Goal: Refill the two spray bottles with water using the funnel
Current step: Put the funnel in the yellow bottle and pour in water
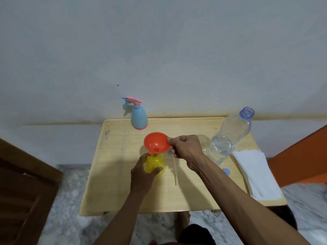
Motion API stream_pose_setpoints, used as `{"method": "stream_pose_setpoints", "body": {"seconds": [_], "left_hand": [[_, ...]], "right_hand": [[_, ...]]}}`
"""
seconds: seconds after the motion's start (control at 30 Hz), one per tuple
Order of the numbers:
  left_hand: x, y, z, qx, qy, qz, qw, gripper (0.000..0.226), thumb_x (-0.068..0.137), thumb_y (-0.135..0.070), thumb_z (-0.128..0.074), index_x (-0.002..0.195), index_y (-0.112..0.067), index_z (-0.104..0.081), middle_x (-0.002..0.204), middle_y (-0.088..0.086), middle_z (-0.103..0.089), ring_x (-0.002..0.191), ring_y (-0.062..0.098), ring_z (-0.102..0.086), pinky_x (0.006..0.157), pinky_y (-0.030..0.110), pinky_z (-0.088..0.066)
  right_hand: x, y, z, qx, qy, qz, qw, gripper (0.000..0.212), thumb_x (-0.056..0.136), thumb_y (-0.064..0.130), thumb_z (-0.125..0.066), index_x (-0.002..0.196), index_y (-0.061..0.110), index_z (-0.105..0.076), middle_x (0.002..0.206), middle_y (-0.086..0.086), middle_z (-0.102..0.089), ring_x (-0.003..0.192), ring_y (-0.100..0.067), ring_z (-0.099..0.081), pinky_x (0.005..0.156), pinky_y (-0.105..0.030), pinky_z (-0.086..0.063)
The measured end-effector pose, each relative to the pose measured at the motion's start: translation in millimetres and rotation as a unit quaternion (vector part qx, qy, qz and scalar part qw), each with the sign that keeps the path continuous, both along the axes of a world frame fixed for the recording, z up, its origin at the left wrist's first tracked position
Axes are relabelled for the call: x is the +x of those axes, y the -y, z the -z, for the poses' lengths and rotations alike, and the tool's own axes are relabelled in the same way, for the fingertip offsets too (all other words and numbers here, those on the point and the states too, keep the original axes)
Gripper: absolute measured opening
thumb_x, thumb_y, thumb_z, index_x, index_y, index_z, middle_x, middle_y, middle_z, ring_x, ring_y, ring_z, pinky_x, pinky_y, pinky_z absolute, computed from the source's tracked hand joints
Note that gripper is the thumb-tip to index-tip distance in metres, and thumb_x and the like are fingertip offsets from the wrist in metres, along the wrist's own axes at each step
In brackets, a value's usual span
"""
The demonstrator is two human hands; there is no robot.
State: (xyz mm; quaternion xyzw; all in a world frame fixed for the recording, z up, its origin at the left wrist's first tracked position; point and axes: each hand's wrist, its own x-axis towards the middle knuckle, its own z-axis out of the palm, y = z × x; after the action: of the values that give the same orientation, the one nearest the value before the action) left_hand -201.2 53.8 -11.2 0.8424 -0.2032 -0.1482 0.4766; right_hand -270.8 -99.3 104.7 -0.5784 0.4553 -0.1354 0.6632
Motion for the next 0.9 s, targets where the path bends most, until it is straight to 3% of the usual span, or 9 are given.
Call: {"method": "stream_pose_setpoints", "body": {"seconds": [0.23, 0.5, 0.6, 0.7, 0.77, 0.83, 0.9], "left_hand": [[1, 0, -1, 0.016, -0.033, -0.006, 0.999, 0.075, 0.066, -0.039, -0.089, 0.131, -0.021, -0.056, 0.115, -0.001, -0.068, 0.105, 0.02, -0.062, 0.086, 0.031, -0.048], [2, -2, -5, 0.012, -0.045, 0.006, 0.999, 0.07, 0.065, -0.036, -0.089, 0.126, -0.022, -0.058, 0.104, -0.005, -0.067, 0.098, 0.022, -0.063, 0.083, 0.036, -0.051], [1, -4, -6, 0.013, -0.047, 0.017, 0.999, 0.07, 0.063, -0.043, -0.088, 0.123, -0.023, -0.059, 0.102, -0.009, -0.066, 0.096, 0.018, -0.062, 0.076, 0.028, -0.047], [1, -6, -10, 0.012, -0.046, 0.029, 0.998, 0.075, 0.056, -0.05, -0.082, 0.123, -0.023, -0.059, 0.1, -0.011, -0.067, 0.092, 0.013, -0.061, 0.067, 0.009, -0.039], [2, -9, -14, 0.02, -0.053, 0.041, 0.998, 0.084, 0.055, -0.041, -0.088, 0.13, -0.021, -0.054, 0.108, -0.009, -0.065, 0.097, 0.012, -0.058, 0.069, 0.009, -0.04], [4, -14, -15, 0.037, -0.059, 0.044, 0.997, 0.092, 0.059, -0.024, -0.092, 0.139, -0.017, -0.048, 0.122, -0.002, -0.062, 0.111, 0.016, -0.056, 0.083, 0.021, -0.045], [8, -22, -16, 0.054, -0.056, 0.039, 0.996, 0.088, 0.065, -0.005, -0.083, 0.144, -0.013, -0.043, 0.136, 0.005, -0.058, 0.124, 0.023, -0.054, 0.096, 0.029, -0.045]], "right_hand": [[-6, -7, 8, 0.011, 0.004, -0.014, 1.0, 0.023, 0.089, 0.017, -0.078, 0.074, 0.003, -0.069, 0.057, -0.007, -0.06, 0.046, -0.013, -0.054, 0.047, -0.025, -0.05], [-6, -9, 7, 0.01, 0.015, -0.012, 1.0, 0.026, 0.087, 0.021, -0.081, 0.075, 0.002, -0.067, 0.059, -0.008, -0.061, 0.045, -0.013, -0.053, 0.046, -0.025, -0.049], [-7, -10, 8, 0.008, 0.013, -0.006, 1.0, 0.027, 0.086, 0.023, -0.082, 0.076, 0.002, -0.067, 0.061, -0.009, -0.062, 0.046, -0.013, -0.054, 0.047, -0.025, -0.05], [-11, -10, 6, 0.003, 0.012, 0.003, 1.0, 0.028, 0.086, 0.025, -0.082, 0.075, 0.003, -0.068, 0.062, -0.009, -0.063, 0.047, -0.013, -0.055, 0.048, -0.025, -0.051], [-16, -9, 5, 0.001, 0.013, 0.016, 1.0, 0.029, 0.087, 0.026, -0.081, 0.075, 0.004, -0.067, 0.063, -0.008, -0.063, 0.049, -0.014, -0.056, 0.049, -0.026, -0.052], [-24, -8, 4, -0.005, 0.014, 0.034, 0.999, 0.027, 0.088, 0.027, -0.079, 0.078, 0.004, -0.069, 0.065, -0.007, -0.064, 0.052, -0.016, -0.058, 0.051, -0.027, -0.052], [-34, -6, 3, -0.02, 0.019, 0.052, 0.998, 0.026, 0.089, 0.029, -0.078, 0.081, 0.006, -0.071, 0.069, -0.006, -0.066, 0.056, -0.015, -0.061, 0.054, -0.028, -0.053]]}}
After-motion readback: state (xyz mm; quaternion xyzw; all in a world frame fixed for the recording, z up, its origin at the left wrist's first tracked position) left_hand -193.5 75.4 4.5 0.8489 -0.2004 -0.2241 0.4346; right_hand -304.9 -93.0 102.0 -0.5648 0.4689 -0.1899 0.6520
